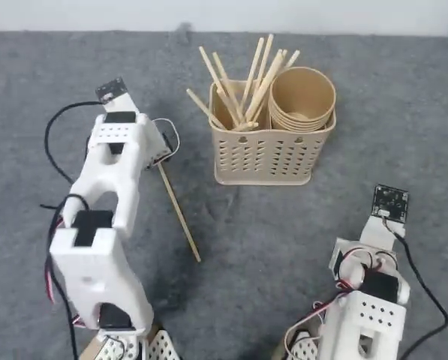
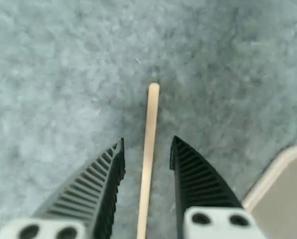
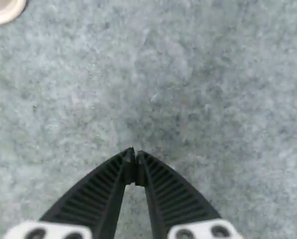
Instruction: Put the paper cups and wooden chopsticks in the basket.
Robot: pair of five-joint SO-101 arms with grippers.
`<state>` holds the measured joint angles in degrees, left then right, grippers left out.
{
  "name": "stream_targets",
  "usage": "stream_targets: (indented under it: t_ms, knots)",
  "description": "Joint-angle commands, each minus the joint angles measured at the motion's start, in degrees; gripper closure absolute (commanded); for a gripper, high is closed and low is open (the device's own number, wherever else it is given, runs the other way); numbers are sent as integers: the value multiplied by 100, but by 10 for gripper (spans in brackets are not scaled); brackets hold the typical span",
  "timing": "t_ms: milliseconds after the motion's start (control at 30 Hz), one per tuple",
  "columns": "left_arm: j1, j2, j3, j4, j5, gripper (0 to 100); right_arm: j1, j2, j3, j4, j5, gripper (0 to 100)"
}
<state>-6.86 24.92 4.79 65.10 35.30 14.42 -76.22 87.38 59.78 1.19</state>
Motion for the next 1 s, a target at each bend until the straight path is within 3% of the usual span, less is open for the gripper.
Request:
stream_targets:
  t_ms: [0,167,300,467,733,967]
  knots:
    - [26,308,-505,132,387,855,-31,-101,-26,-66,97,991]
    - [70,747,-1147,651,695,862,-31,-101,-26,-66,97,991]
    - [79,879,-1385,949,686,1000,-31,-101,-26,-66,97,991]
    - [26,598,-1745,1600,369,988,-31,-101,-26,-66,97,991]
    - [79,-1275,-2070,2418,26,988,-31,-101,-18,-75,97,991]
    - [88,-3473,-2114,1864,-1187,988,-22,-101,-18,-84,97,991]
